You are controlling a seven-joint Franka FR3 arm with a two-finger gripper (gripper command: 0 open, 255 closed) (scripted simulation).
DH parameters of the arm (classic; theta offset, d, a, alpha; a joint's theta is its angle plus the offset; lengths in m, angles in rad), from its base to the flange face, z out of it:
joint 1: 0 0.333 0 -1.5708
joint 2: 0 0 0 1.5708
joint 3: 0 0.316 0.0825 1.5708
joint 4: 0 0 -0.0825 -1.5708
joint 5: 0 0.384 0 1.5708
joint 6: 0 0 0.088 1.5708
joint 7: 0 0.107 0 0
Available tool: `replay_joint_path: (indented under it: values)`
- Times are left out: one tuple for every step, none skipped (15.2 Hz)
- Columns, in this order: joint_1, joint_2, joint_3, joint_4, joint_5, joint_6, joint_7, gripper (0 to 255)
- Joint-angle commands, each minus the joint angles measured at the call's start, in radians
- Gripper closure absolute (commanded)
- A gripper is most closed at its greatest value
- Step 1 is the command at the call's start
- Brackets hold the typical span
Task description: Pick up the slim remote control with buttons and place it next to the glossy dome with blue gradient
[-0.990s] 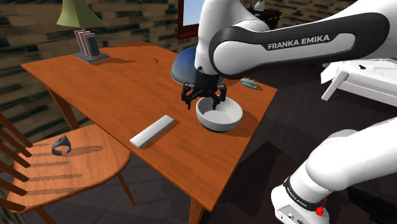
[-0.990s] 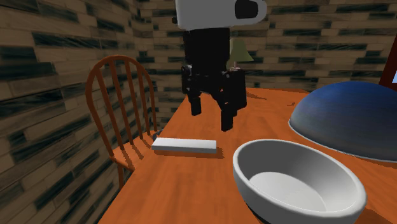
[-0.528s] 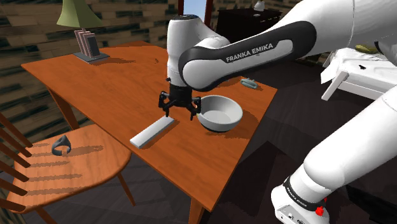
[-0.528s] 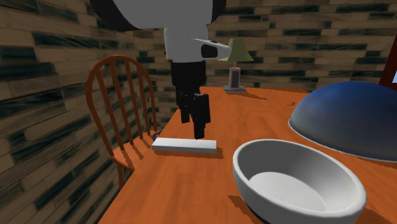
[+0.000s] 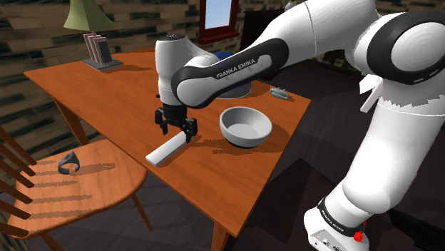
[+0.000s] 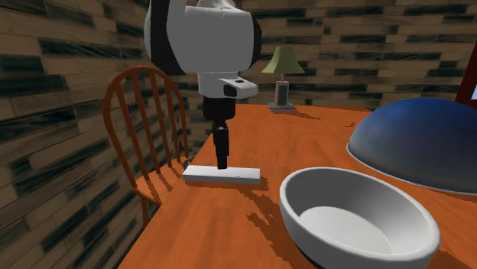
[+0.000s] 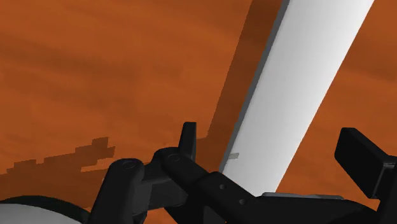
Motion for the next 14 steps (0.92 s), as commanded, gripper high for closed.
replay_joint_path:
  values:
    - [0.044, 0.095, -0.027, 0.084, -0.048, -0.008, 0.095, 0]
    - [0.048, 0.097, -0.030, 0.087, -0.048, -0.008, 0.097, 0]
    - [0.050, 0.104, -0.034, 0.082, -0.054, 0.002, 0.100, 0]
    - [0.053, 0.110, -0.037, 0.077, -0.059, 0.013, 0.103, 0]
    - [0.055, 0.117, -0.040, 0.072, -0.065, 0.023, 0.107, 0]
    - [0.057, 0.125, -0.043, 0.068, -0.070, 0.034, 0.110, 0]
    - [0.060, 0.132, -0.046, 0.064, -0.076, 0.044, 0.114, 0]
    - [0.062, 0.139, -0.049, 0.060, -0.082, 0.054, 0.118, 0]
    - [0.066, 0.151, -0.055, 0.054, -0.092, 0.070, 0.124, 0]
    - [0.066, 0.151, -0.055, 0.053, -0.091, 0.070, 0.124, 0]
    - [0.066, 0.151, -0.055, 0.054, -0.091, 0.070, 0.124, 0]
    - [0.066, 0.151, -0.055, 0.054, -0.091, 0.070, 0.124, 0]
    - [0.066, 0.151, -0.055, 0.054, -0.091, 0.070, 0.124, 0]
    - [0.066, 0.151, -0.055, 0.054, -0.091, 0.070, 0.124, 0]
